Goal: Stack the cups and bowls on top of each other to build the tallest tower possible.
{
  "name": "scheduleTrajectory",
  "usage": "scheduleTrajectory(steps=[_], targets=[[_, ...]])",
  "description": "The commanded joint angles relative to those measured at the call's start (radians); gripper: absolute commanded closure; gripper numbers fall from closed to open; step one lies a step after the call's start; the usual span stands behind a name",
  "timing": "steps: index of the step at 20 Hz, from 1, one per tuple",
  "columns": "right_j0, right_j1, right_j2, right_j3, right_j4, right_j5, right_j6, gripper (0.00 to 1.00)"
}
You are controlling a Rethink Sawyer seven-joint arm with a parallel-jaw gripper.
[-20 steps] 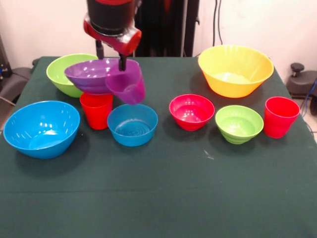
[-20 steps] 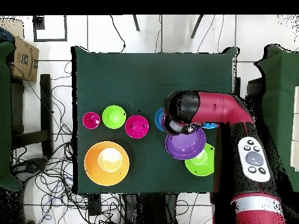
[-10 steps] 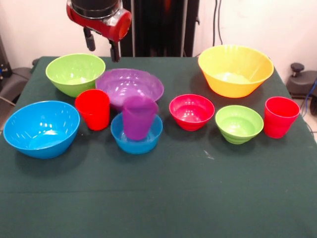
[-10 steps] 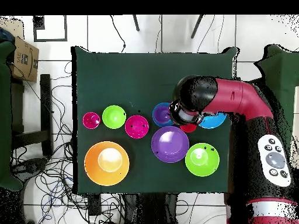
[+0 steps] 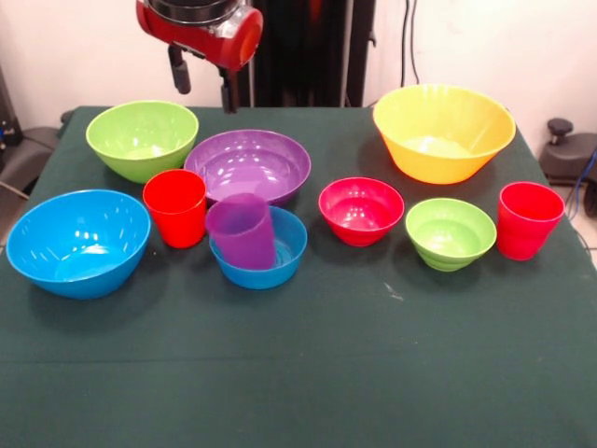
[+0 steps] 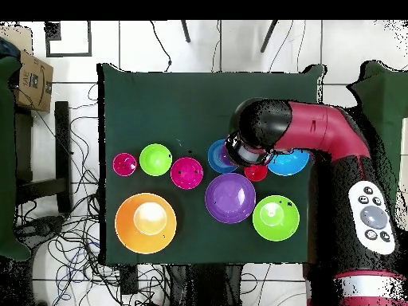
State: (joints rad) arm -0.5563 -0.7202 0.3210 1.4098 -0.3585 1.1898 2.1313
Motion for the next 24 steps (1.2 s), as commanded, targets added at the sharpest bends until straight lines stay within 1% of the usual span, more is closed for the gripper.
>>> scheduleTrajectory(steps=[1,17,24], targets=[[0.007,0.024,0.083,0.047,-0.007,0.006,-0.195,0.00],[0.024,0.033,0.075,0.073,-0.030,-0.044,-0.151,0.00],[0.035,0.037,0.065,0.116,-0.046,-0.115,-0.119,0.00]])
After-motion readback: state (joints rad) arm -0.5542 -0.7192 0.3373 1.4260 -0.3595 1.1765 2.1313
